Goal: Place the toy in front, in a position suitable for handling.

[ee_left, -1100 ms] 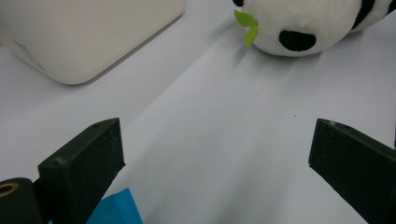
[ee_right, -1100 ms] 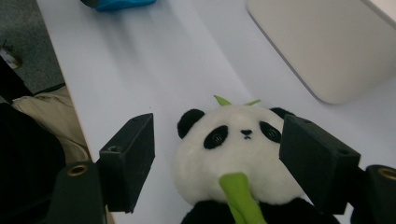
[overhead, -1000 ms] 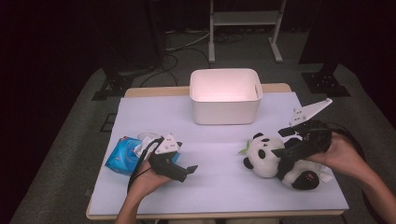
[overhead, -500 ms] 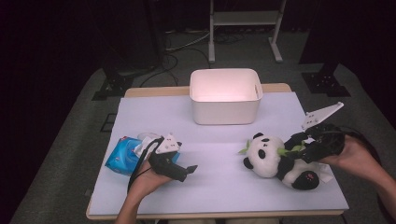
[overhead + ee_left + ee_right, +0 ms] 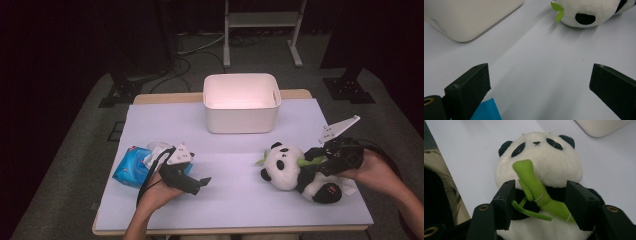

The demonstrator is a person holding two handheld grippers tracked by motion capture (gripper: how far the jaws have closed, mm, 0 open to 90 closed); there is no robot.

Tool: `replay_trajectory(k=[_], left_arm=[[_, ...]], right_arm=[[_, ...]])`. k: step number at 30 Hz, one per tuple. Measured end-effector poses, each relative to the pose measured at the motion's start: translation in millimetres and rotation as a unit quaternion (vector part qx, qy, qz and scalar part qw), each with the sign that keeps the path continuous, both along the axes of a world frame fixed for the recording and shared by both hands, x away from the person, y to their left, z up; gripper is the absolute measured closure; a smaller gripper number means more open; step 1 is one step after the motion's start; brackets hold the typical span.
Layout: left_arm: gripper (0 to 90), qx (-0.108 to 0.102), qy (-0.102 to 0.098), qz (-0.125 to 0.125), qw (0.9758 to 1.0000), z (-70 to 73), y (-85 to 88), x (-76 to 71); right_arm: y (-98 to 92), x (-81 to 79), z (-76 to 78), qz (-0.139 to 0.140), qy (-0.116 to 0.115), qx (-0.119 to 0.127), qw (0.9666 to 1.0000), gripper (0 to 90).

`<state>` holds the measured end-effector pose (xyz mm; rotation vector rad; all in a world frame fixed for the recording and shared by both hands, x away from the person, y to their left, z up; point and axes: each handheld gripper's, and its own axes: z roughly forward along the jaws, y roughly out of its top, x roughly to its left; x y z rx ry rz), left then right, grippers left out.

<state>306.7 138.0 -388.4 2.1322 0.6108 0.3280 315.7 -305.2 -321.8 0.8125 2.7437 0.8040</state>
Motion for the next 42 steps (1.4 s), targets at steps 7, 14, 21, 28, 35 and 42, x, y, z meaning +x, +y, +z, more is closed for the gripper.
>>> replay_trajectory(k=[7,14,21,28,35,42], left_arm=[[2.6,0.002,0.001,-0.001,1.0,-1.3,-0.1,0.7],[2.6,0.003,0.002,0.0,1.0,-1.7,1.5,1.4],[2.6,0.001,0.003,0.004,1.0,-1.5,2.1,1.4],[2.6,0.001,0.002,0.007,1.0,-1.2,3.6,1.5],[2.6,0.0,0.005,0.009,0.9999,-1.2,4.9,2.2],[2.6,-0.006,0.002,0.014,0.9999,1.4,8.2,1.7]], right_arm=[[8.3,6.1,-9.7,0.013,0.019,0.003,0.9997,55.4],[9.9,10.1,-12.6,0.017,0.028,0.007,0.9994,66.7],[5.1,18.0,-7.3,0.025,0.026,0.013,0.9993,72.1],[-4.6,29.9,1.3,0.027,0.032,0.034,0.9986,73.3],[-4.4,39.5,10.2,0.048,0.035,0.046,0.9972,73.6],[7.9,40.8,20.5,0.066,0.032,0.054,0.9958,73.6]])
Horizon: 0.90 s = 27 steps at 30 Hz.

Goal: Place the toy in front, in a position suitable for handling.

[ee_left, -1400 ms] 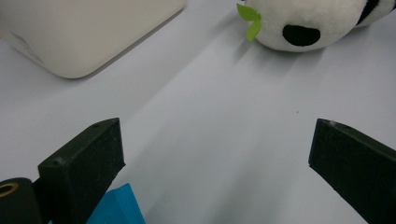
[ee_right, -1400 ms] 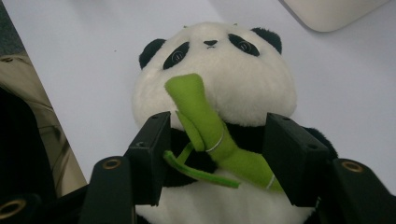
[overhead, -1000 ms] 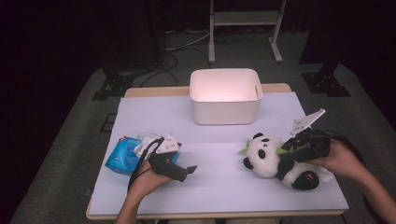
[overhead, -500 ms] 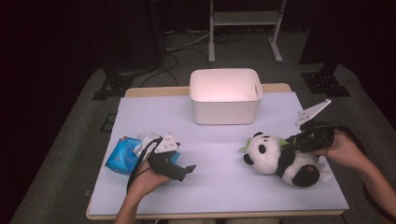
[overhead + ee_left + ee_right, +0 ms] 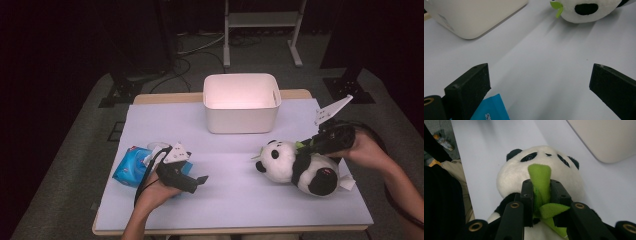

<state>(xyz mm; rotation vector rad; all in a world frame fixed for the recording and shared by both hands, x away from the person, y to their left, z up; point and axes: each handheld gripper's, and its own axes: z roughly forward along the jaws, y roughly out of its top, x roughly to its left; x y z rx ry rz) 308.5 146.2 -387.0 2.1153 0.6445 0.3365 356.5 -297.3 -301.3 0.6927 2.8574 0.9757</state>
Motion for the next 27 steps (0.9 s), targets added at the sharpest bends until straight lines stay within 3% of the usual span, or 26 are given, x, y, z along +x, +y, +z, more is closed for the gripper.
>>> replay_trajectory(k=[13,27], left_arm=[[2.7,-0.002,0.0,0.01,0.9999,5.2,11.4,-0.4],[2.7,0.001,-0.002,0.017,0.9999,6.7,17.3,0.4]], right_arm=[[46.8,7.7,9.3,0.077,-0.013,0.018,0.9968,73.5],[92.2,15.9,10.3,0.129,-0.018,0.019,0.9912,73.5]])
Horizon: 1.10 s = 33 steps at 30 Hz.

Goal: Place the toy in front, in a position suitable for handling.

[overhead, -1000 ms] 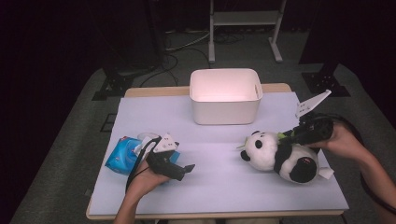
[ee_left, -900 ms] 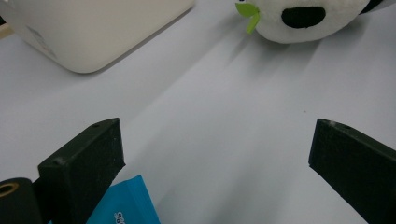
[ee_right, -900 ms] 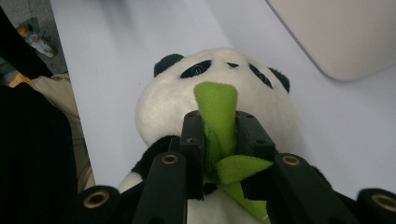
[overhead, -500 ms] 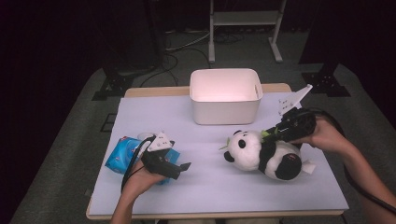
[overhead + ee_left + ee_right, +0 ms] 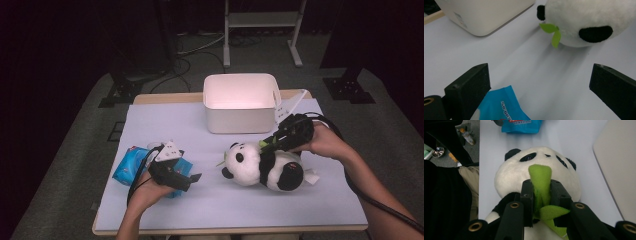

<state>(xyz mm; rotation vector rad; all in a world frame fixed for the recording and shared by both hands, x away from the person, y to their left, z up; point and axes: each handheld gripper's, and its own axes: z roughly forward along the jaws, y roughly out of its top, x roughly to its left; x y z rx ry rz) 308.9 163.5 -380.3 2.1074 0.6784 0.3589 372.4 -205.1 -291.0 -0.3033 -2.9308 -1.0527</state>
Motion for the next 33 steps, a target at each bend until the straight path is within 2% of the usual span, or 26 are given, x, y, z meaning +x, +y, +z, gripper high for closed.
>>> replay_trajectory(k=[4,10,14,15,19,27,33], left_arm=[[2.6,0.002,0.003,0.001,1.0,0.4,1.4,-0.1],[2.6,0.004,0.002,0.0,1.0,0.8,2.0,-0.4],[2.7,0.002,0.002,0.001,1.0,0.7,2.8,-0.4],[2.6,0.001,0.002,0.001,1.0,0.6,2.8,-0.3],[2.6,0.004,0.003,-0.001,1.0,0.5,2.0,-0.5],[2.7,0.005,0.003,-0.005,1.0,0.5,-0.9,-1.1],[2.7,0.004,0.003,-0.006,1.0,0.4,0.1,-0.7]], right_arm=[[22.5,2.9,-2.1,0.029,0.004,-0.006,0.9996,73.3],[37.4,5.8,-7.0,0.046,0.009,-0.004,0.9989,73.1],[43.8,5.3,-20.6,0.056,0.019,-0.014,0.9982,73.0],[45.7,4.0,-30.4,0.059,0.026,-0.023,0.9977,72.7],[45.3,0.9,-36.5,0.062,0.036,-0.007,0.9974,72.1],[42.8,-3.7,-35.0,0.063,0.032,-0.011,0.9974,64.3],[32.1,-9.0,-32.3,0.053,0.024,-0.009,0.9983,59.2]])
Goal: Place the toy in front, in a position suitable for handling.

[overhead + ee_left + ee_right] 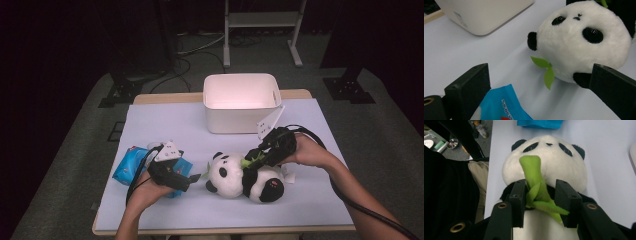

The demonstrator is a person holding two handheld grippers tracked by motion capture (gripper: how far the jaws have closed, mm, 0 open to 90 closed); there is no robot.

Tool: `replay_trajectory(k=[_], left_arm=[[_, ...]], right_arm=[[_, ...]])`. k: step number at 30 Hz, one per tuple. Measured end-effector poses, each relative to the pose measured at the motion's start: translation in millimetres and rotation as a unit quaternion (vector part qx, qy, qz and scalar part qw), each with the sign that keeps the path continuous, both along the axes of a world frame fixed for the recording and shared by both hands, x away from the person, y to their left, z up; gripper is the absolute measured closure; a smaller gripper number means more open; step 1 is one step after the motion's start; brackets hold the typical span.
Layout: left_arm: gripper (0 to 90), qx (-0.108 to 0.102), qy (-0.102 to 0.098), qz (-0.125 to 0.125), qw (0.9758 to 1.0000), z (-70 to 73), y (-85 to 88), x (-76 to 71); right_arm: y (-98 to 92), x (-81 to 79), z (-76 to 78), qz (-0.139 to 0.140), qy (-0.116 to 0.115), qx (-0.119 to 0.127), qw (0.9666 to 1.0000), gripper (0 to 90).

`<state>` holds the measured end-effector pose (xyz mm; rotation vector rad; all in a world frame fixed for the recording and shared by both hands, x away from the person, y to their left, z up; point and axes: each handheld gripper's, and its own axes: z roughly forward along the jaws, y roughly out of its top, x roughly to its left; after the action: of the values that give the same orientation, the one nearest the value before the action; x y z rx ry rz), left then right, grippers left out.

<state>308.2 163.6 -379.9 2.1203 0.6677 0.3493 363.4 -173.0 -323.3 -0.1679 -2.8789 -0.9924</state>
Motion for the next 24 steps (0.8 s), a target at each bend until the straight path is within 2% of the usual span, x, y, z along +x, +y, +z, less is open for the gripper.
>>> replay_trajectory(k=[9,24], left_arm=[[2.8,0.004,-0.001,-0.003,1.0,-1.0,-1.1,-0.1],[3.7,0.001,-0.001,-0.012,0.9999,-0.9,-3.5,-0.5]], right_arm=[[-23.6,-3.0,7.4,-0.027,0.0,0.014,0.9995,54.7],[-62.6,-11.7,10.5,-0.066,-0.004,0.017,0.9977,48.5]])
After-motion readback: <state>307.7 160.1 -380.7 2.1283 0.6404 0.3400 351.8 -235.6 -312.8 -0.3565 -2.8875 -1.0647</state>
